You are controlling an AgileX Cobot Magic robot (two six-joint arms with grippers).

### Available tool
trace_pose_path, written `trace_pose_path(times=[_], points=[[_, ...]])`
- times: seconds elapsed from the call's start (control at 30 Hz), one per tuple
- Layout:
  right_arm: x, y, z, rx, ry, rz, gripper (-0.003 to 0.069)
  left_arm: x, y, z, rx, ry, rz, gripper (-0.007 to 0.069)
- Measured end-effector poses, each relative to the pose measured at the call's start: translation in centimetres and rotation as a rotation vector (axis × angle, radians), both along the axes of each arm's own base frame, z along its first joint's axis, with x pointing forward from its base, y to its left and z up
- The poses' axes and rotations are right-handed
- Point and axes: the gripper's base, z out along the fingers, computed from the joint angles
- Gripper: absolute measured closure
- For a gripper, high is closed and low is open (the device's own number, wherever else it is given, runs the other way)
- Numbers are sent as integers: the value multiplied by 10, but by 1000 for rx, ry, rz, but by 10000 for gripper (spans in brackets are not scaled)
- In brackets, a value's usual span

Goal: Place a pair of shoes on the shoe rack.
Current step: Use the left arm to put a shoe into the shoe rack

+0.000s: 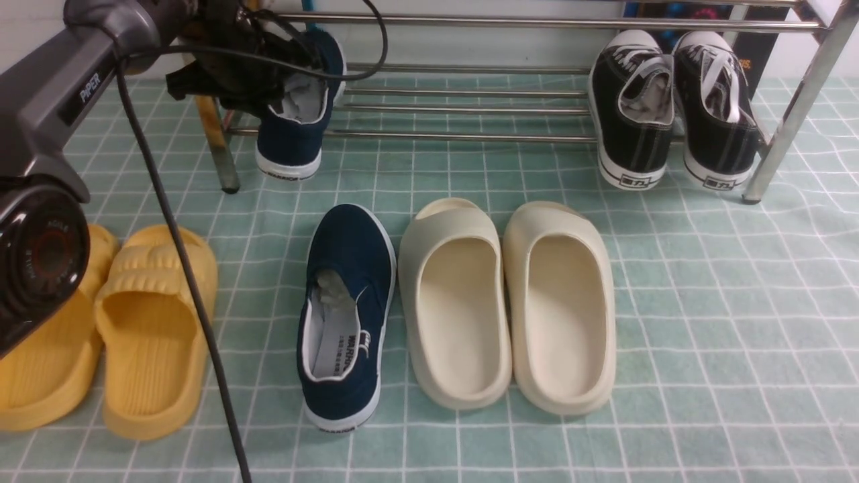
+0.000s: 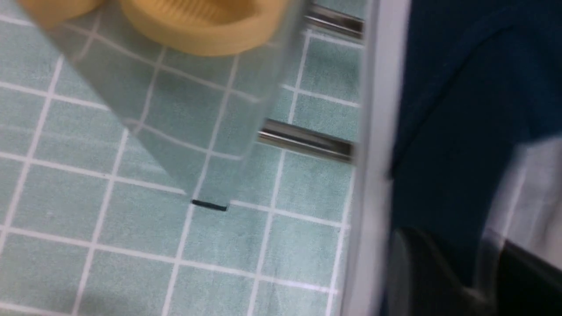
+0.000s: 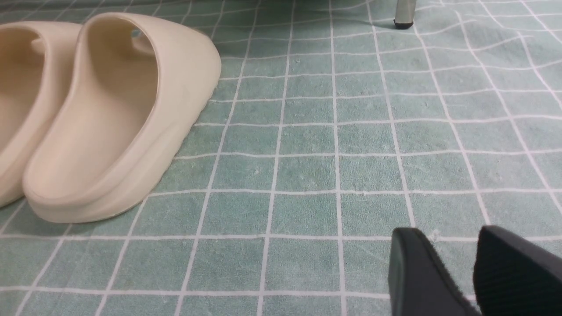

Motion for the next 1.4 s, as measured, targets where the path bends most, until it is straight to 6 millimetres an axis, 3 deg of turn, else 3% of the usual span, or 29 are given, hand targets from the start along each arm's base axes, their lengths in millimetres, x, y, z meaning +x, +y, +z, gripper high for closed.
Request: trace_pose_path(times=[0.13, 0.2, 0.33, 0.53, 0.6, 0.7, 0.8, 0.83, 1.0, 1.1, 1.2, 1.4], points=[[0, 0, 0, 0, 0, 0, 421, 1, -1, 1, -20, -15, 9, 202], [0, 0, 0, 0, 0, 0, 421, 1, -1, 1, -23, -14, 10, 152], [0, 0, 0, 0, 0, 0, 421, -2, -2, 7, -33, -20, -2, 139], [0, 0, 0, 0, 0, 0, 421, -20, 0, 50, 12, -86, -81, 237], [0, 0, 0, 0, 0, 0, 421, -39, 2, 72, 42, -42, -117, 345], [0, 0, 0, 0, 0, 0, 421, -50, 4, 75, 63, 32, -139, 440], [0, 0, 0, 0, 0, 0, 421, -56, 2, 59, 65, 146, -181, 614], [0, 0, 0, 0, 0, 0, 421, -57, 0, 48, 48, 185, -205, 638], [0, 0, 0, 0, 0, 0, 420, -65, -23, 5, 28, 308, -308, 638], [0, 0, 0, 0, 0, 0, 419, -65, -44, -15, 65, 272, -346, 638], [0, 0, 0, 0, 0, 0, 419, -61, -54, -21, 109, 187, -335, 638], [0, 0, 0, 0, 0, 0, 419, -52, -45, -19, 182, 104, -226, 638]])
